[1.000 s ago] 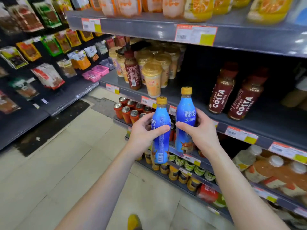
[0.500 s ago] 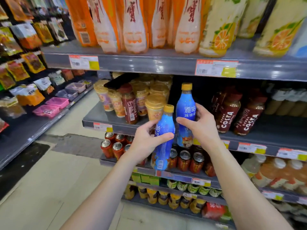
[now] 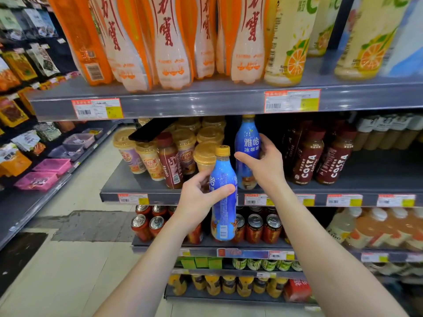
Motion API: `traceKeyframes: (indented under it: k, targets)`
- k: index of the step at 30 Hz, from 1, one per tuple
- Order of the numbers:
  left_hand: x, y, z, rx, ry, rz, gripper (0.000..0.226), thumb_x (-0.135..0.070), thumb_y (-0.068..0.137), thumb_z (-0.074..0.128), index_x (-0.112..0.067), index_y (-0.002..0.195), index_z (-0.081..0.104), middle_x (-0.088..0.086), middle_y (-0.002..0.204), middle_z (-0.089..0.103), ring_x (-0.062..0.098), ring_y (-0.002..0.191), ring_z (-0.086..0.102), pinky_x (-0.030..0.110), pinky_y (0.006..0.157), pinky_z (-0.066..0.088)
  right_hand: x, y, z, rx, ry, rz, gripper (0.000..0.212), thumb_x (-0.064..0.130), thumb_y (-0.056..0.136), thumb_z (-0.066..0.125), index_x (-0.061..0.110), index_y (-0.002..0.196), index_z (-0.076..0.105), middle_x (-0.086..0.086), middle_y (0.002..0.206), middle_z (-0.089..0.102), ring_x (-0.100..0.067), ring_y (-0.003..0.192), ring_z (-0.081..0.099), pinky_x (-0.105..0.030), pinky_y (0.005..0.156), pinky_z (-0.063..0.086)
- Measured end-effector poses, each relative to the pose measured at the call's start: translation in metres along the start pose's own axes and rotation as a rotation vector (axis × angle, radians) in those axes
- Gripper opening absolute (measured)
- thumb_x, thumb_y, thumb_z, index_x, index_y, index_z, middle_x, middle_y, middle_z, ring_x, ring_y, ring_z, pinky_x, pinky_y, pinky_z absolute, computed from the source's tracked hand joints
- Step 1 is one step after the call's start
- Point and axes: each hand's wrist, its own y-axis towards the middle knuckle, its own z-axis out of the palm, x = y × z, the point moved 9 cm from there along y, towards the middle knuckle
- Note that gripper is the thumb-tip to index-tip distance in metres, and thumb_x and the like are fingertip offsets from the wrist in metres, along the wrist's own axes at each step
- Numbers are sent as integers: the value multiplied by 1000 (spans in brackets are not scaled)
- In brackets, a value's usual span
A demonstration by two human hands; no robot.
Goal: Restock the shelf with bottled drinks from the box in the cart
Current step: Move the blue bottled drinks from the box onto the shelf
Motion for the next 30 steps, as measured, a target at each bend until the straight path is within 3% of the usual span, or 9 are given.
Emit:
traceKeyframes:
  k: [5,8,11,16,22,27,30]
  targets:
    - [0,3,2,-2,-6,-17,39,-19,84,82,-31,120,69,-6,110,77,14,102,73,35,82,58,-15,7,2,-25,-20,-16,84,31,69,91,17,142,51,2,125,69,-11,108,70,-41,94,59]
    - [-1,8,3,-17,-6,-9,42,-19,83,83,-25,123,70,-3,112,77,18,105,73,38,87,60,-24,14,6,3,-82,-24,89,42,68,88,24,145,47,6,127,68,-9,110,69,-41,97,57]
    - [-2,10,4,-25,-16,11,45,-17,83,83,-20,126,69,-2,114,76,19,108,72,33,89,60,-35,14,7,66,-183,-21,88,34,71,90,28,146,45,7,124,69,-7,107,69,-35,96,57]
    - [0,13,7,-43,-55,9,45,-16,83,83,-19,126,69,-1,113,77,12,100,74,24,71,59,-47,25,7,70,-263,-36,79,31,75,89,21,143,50,7,120,68,-8,103,67,-14,83,53]
    - [-4,14,9,-50,-38,26,40,-18,82,83,-25,120,70,-3,110,77,10,98,74,25,70,59,-64,62,19,35,-251,16,79,29,75,89,22,143,51,0,126,70,-15,108,69,-37,97,56]
    - [-8,13,7,-58,-70,64,48,-30,75,82,-23,121,70,-2,110,77,11,98,73,26,75,59,-79,90,25,24,-281,55,77,30,72,90,22,139,53,-2,125,70,-19,109,69,-42,97,57]
    - [-9,14,7,-70,-47,96,44,-25,78,83,-21,120,71,-2,109,77,11,99,72,28,81,58,-90,105,30,20,-231,46,86,32,66,93,20,141,52,-4,123,71,-20,107,70,-44,97,57]
